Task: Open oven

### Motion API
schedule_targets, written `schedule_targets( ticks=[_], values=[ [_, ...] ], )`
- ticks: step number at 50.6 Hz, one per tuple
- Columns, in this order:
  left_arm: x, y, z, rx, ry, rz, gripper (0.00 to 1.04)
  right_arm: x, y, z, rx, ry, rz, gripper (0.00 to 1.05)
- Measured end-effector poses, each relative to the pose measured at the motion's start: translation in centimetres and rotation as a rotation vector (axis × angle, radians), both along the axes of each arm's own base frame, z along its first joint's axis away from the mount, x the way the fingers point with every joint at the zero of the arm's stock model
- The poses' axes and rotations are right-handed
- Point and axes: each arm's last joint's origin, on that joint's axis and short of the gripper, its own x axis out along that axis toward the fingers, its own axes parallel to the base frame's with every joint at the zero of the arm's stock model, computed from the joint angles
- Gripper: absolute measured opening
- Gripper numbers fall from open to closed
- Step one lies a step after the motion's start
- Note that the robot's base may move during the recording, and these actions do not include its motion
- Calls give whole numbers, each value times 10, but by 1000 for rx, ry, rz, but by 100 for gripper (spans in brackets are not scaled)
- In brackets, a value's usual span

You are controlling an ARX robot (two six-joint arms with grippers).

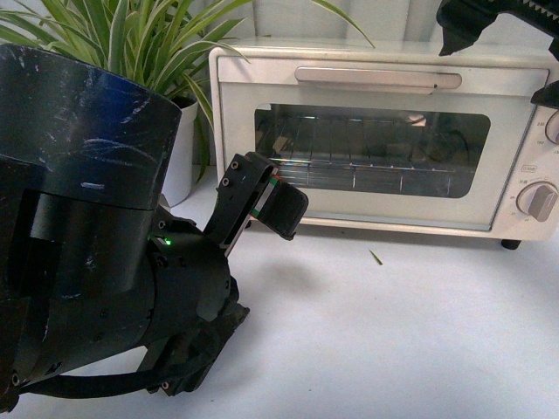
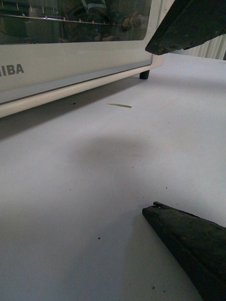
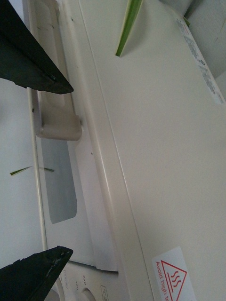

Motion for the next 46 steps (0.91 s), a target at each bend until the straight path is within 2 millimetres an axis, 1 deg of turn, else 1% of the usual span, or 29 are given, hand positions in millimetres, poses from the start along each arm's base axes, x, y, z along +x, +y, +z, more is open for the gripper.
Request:
schedule_targets(
  ticks=[9,29,39,46],
  values=[
    [0,1,0,0,0,2,98,5,2,-6,6,28,-14,95],
    [0,1,0,1,1,3,98,13,1,-7,-21,63,-11,95],
    [0,1,0,3,3,4,98,11,2,-9,-53,66,42,95],
    [0,1,0,4,3,6,98,1,1,-17,-54,51,65,95]
  ],
)
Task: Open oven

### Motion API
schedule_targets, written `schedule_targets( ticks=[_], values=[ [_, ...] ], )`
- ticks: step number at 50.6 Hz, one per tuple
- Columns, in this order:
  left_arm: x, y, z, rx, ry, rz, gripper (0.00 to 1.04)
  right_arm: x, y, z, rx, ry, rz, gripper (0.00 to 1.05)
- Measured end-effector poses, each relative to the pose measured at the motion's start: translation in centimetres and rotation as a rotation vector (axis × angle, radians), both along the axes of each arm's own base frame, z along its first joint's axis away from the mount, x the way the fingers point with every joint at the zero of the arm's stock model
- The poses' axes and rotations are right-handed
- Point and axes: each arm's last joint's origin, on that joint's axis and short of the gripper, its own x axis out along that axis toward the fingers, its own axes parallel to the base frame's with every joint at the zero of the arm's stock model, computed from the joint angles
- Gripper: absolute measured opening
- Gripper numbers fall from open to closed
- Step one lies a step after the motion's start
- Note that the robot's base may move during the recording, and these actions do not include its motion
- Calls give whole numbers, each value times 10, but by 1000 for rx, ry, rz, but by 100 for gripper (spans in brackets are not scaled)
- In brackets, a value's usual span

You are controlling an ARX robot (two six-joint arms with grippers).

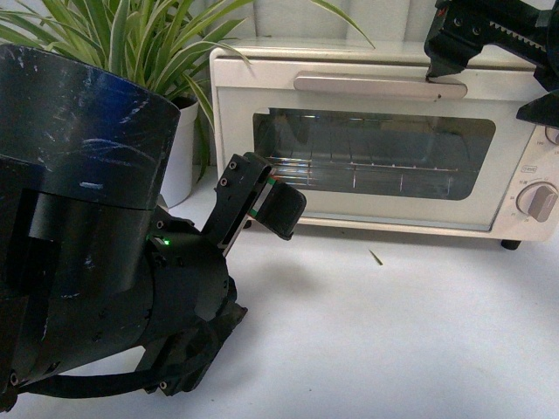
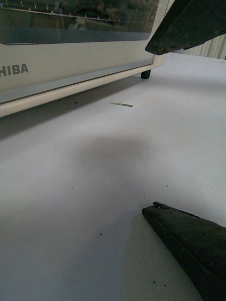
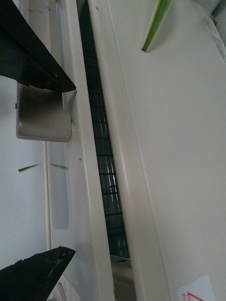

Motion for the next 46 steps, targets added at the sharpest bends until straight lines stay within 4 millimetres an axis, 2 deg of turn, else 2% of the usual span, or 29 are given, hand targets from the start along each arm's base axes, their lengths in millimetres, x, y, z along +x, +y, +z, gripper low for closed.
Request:
schedule_targets(
  ticks=[19,35,46],
  values=[
    [1,1,0,0,1,3,98,-34,0,-25,2,-12,88,95],
    [1,2,0,10,1,1,98,-64,0,-54,-12,34,198,95],
    [-1,3,1,52,-9,-6,98,-78,-5,-53,-12,39,189,95]
  ],
)
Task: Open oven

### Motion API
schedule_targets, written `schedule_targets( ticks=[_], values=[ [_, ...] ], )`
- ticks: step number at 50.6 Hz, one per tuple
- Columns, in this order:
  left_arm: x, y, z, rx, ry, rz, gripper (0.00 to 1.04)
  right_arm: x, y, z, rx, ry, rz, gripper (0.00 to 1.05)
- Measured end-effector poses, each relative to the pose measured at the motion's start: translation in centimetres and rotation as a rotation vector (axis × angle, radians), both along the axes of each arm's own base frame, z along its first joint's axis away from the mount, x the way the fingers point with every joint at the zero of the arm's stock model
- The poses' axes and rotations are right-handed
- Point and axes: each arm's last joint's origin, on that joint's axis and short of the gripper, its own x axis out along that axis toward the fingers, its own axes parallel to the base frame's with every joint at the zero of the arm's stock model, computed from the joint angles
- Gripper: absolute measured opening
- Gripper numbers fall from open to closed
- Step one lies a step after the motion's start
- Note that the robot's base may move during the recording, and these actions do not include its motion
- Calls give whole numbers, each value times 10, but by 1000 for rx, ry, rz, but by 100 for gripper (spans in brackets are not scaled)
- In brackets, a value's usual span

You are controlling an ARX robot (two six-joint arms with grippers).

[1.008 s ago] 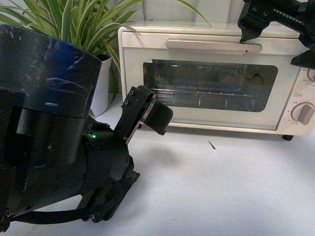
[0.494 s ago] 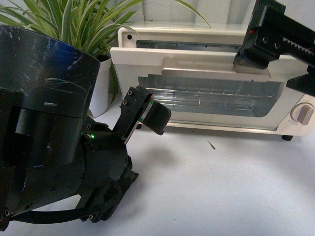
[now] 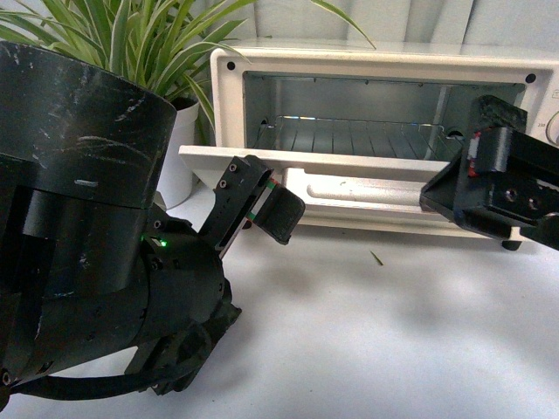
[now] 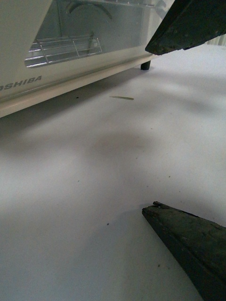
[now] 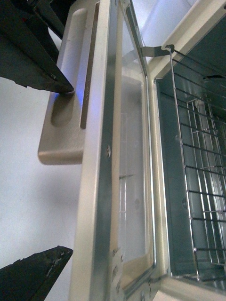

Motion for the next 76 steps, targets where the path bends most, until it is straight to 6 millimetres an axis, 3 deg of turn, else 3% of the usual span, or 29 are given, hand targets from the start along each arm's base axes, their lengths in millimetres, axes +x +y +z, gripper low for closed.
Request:
schedule_targets(
  ticks=[19,39,76],
  values=[
    [-11,8,-1,231,-57,-41,98,-29,-18,33,118,-83,-20,95],
    [-19,3,-6,521,-135,-96,98,-35,-38,14,135,-36,-73,95],
    [-33,0,-19,1124,-297,-263,98,-43,-34,-1,77,-26,-22,95]
  ],
)
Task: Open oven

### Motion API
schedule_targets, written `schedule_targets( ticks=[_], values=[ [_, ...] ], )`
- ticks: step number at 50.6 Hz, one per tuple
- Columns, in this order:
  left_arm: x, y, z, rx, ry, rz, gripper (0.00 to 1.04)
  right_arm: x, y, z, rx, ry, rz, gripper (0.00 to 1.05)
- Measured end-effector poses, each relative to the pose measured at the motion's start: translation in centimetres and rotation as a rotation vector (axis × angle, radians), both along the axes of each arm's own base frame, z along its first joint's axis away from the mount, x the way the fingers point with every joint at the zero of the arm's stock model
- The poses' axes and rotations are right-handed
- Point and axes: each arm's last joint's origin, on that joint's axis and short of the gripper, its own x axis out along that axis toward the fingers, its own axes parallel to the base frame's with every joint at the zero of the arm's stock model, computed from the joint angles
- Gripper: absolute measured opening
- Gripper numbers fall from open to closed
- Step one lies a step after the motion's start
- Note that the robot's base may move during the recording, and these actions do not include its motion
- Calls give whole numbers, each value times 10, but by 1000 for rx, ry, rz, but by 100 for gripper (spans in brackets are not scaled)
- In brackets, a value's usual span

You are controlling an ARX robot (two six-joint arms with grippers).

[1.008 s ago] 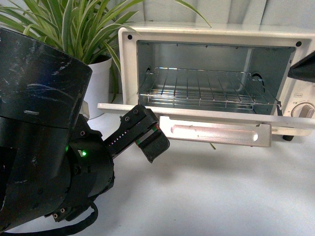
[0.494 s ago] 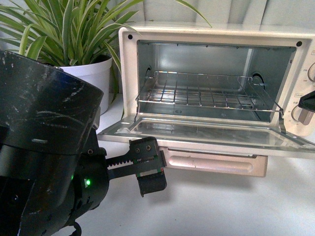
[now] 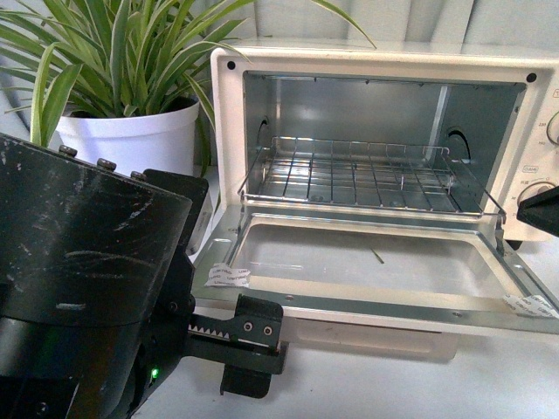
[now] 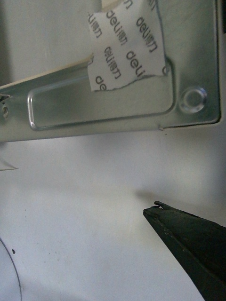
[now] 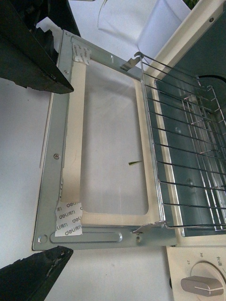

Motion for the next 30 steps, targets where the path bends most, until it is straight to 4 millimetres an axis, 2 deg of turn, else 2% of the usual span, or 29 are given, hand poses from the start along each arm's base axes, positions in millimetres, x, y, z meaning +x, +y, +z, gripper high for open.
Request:
schedule_targets(
  ticks=[12,30],
  values=[
    [-13,3,3,53,-13,-60,98,-5,-3,1,-7,-8,24,95],
    [-58,16,32,50,-95,-150,98,-28,-15,0,6,-29,30,95]
  ],
)
